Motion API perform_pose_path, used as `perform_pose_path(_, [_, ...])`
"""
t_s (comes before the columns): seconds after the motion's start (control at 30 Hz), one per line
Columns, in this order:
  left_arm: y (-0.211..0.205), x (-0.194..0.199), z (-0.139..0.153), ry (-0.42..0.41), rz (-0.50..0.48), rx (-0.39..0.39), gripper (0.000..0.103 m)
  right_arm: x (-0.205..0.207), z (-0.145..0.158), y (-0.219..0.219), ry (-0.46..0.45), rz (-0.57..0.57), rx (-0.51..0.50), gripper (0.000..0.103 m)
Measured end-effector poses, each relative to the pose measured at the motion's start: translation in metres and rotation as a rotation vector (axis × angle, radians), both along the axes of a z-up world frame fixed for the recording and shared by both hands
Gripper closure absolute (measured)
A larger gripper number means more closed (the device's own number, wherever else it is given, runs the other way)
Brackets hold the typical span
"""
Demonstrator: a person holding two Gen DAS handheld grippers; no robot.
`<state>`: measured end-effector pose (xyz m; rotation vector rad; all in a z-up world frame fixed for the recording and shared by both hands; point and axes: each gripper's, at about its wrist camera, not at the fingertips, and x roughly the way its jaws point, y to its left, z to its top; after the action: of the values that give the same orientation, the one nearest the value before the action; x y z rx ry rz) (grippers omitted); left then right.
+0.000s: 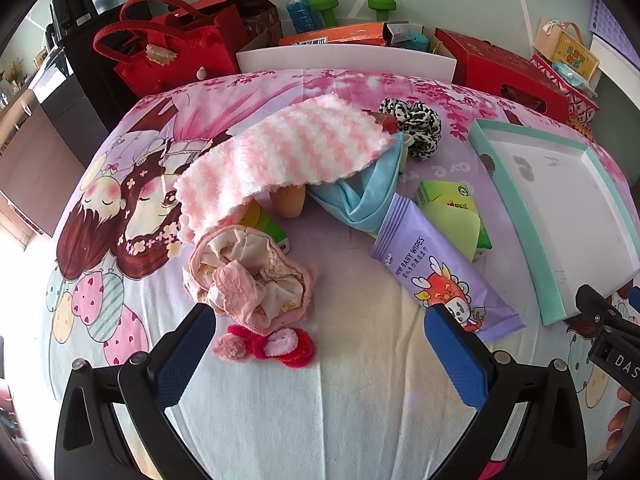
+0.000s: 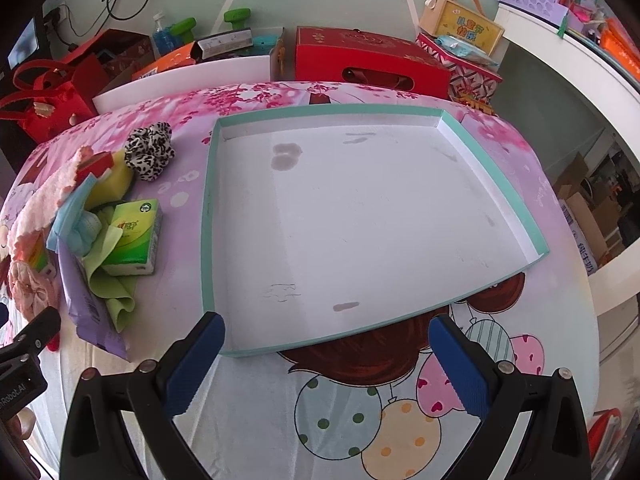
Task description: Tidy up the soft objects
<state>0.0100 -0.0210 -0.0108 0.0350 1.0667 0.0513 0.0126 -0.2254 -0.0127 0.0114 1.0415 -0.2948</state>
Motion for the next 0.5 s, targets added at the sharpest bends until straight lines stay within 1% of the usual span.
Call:
perform_pose_path(0.3, [-0.0049,-0.0002,0.0019,-0.006,-0.002,0.030,0.000,-0.0015,0.0019,-0.0094,-0.001,-0.028,0.007,0.000])
perform_pose_path(0.5, [-0.0043,-0.0005,0.0037,-0.010,-0.004,0.035,0.000,-0.0002,0.0019,-0.0071,0.001,-0.021,0.006,0.000])
